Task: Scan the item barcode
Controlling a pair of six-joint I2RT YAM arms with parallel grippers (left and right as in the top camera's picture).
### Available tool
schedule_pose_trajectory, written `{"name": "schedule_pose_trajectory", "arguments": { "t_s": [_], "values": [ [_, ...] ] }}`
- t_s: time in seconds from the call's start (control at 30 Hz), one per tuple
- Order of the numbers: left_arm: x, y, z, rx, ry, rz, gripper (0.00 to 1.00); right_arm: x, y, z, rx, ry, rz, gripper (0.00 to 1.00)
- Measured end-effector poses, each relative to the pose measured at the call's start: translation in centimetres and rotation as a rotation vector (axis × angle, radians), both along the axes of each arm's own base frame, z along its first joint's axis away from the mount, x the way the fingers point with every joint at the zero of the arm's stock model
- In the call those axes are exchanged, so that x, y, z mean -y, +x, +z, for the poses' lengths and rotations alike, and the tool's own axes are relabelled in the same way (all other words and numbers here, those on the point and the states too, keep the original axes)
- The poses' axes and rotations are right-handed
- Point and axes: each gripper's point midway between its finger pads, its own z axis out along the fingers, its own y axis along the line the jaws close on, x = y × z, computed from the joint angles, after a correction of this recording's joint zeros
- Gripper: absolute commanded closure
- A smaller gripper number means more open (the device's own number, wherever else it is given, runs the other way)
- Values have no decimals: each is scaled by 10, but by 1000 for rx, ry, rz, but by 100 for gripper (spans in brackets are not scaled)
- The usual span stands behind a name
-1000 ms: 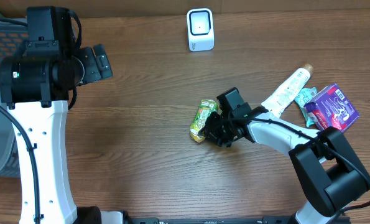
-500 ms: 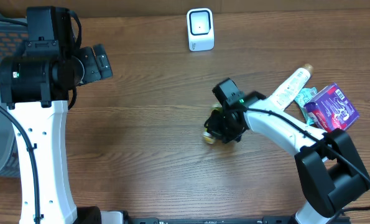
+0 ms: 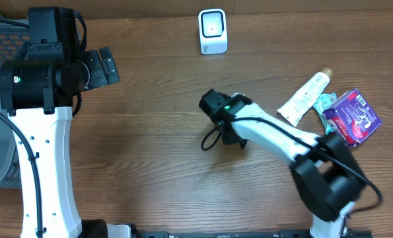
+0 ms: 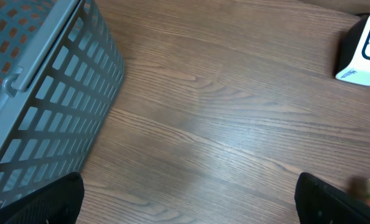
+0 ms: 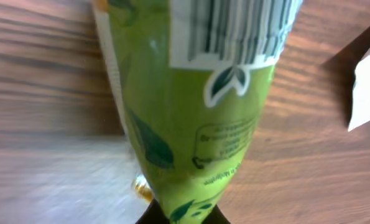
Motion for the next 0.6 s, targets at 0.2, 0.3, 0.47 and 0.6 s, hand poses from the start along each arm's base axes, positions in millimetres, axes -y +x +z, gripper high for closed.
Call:
{"name": "schedule_pose_trajectory", "arguments": {
  "t_s": [0.2,0.3,0.47,0.6],
  "values": [
    [0,0,0,0,0,0,0,-6,1,0,32,-107,128,72],
    [0,0,0,0,0,0,0,-19,-3,-1,31,-121,209,50],
    [0,0,0,0,0,0,0,-52,-23,-1,39,-119,341,32],
    [0,0,0,0,0,0,1,-83,-42,-4,33,-86,463,25]
  ]
}}
